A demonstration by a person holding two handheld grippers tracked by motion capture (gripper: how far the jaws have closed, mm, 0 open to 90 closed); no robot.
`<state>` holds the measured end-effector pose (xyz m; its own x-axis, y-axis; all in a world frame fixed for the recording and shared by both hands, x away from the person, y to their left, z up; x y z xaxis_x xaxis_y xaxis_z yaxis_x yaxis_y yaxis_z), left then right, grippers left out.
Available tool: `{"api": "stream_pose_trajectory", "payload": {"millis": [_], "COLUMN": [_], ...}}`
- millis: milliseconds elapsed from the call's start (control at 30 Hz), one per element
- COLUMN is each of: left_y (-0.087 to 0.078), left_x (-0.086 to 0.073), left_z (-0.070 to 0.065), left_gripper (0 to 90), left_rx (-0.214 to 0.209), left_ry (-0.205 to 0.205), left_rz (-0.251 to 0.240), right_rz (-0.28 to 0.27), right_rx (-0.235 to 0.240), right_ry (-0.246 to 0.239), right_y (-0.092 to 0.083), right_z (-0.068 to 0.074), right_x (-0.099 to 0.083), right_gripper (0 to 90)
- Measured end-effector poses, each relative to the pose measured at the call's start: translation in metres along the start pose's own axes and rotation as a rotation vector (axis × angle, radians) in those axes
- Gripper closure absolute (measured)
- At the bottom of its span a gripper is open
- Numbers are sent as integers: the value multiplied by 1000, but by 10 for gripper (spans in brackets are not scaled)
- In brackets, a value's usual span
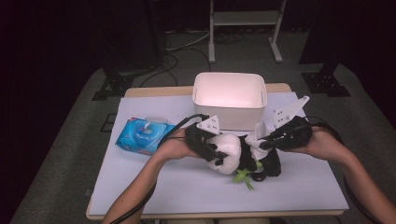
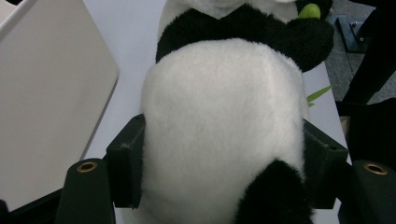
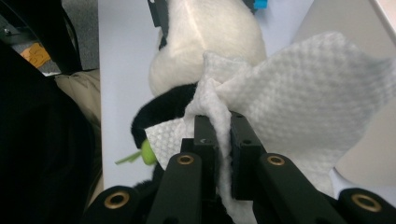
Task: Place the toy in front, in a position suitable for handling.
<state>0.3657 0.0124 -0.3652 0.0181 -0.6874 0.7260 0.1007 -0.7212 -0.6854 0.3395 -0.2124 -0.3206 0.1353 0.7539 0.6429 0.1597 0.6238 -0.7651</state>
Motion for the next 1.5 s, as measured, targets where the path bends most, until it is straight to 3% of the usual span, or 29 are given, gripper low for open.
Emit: {"api": "stream_pose_trajectory", "payload": {"millis": [233,433,667,867,1033,1233,1367,1500], "left_y": [14,16,13,13,15,12,8,3], "left_x": [-10,-21,-31,-31,-29,-29,-32,-31], "left_z": [-6,-11,-14,-14,-12,-11,-11,-12], "left_gripper": [282,276,275,265,189,114,97,59], "left_rx": [-5,-3,2,-4,-24,-73,-109,-144], "left_ry": [5,1,-6,-25,-50,-118,-144,-223], "left_rz": [14,19,-14,-13,20,18,14,-13], "right_rz": [33,73,63,23,12,14,16,25], "right_rx": [52,75,40,-2,6,26,39,46], "right_ry": [-28,-61,-44,31,66,64,50,27], "right_y": [31,57,40,14,15,19,21,21], "right_z": [0,1,-2,-12,-9,0,7,14], "right_x": [15,28,24,-3,-18,-20,-19,-18], "right_gripper": [830,830,830,830,831,832,833,833]}}
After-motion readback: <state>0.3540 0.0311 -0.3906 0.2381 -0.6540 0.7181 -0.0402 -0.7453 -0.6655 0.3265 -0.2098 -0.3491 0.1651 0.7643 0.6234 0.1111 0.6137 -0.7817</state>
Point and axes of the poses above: each handheld gripper's, and its own axes: y roughly forward along the jaws, x roughly out of its top, z roughly to its left, the point moved 4 cm from there along y, roughly forward along the jaws, and after that the axes turned 1 degree about -y, right-handed, at the moved point
